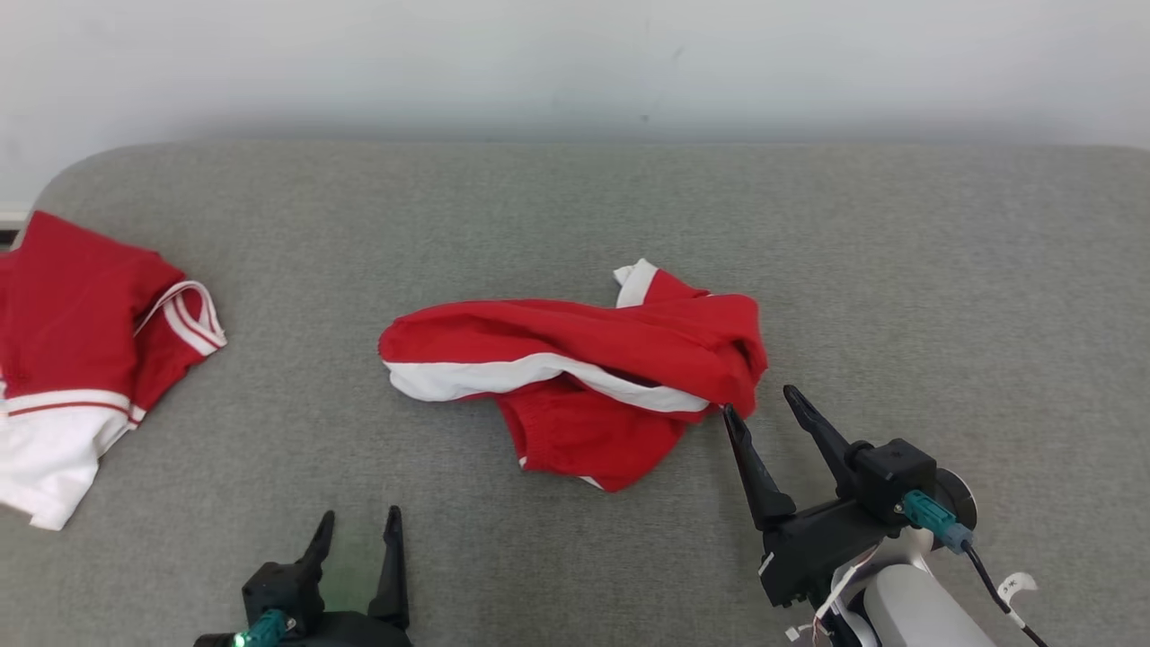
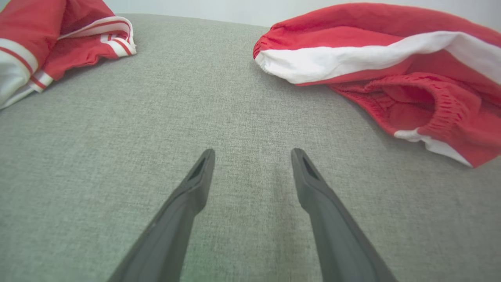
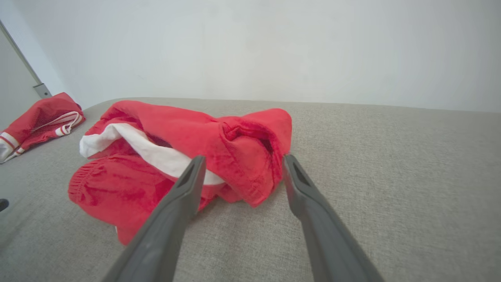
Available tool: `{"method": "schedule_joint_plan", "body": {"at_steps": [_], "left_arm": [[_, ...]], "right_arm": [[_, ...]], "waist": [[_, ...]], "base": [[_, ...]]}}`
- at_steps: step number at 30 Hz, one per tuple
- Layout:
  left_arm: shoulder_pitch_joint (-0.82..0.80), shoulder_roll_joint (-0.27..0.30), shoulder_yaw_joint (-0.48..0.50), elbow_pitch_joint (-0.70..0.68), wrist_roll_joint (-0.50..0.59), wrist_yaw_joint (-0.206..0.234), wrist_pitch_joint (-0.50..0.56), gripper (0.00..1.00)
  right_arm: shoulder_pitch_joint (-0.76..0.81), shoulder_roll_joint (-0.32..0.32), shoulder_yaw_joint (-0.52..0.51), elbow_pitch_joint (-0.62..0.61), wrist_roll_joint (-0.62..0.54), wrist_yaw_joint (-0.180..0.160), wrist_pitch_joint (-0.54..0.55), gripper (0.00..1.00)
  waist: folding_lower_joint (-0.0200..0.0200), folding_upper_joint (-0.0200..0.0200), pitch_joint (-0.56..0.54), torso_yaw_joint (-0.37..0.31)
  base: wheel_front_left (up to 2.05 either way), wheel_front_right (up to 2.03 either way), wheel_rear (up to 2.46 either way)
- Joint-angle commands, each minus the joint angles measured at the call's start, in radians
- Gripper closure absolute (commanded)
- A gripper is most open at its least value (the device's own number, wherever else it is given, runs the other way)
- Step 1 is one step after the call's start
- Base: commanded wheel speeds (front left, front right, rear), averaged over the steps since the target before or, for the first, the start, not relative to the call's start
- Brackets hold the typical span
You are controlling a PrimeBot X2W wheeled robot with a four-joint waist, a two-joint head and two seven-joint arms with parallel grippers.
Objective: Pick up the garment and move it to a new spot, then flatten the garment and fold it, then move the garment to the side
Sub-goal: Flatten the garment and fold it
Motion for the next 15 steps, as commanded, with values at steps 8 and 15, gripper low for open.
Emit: {"method": "schedule_joint_plan", "body": {"at_steps": [8, 15], "left_arm": [[0.008, -0.003, -0.055, -0.022, -0.046, 0.012, -0.003, 0.0], [0.0, -0.003, -0.065, -0.051, -0.046, 0.026, -0.003, 0.0]], "right_arm": [[-0.042, -0.003, -0.024, 0.052, -0.01, 0.003, -0.001, 0.0], [-0.064, -0.005, -0.042, 0.038, -0.018, 0.003, -0.001, 1.0]], "waist": [[0.0, 0.0, 0.04, 0.082], [0.0, 0.0, 0.057, 0.092]], "base": [[0.0, 0.0, 0.0], [0.0, 0.0, 0.0]]}}
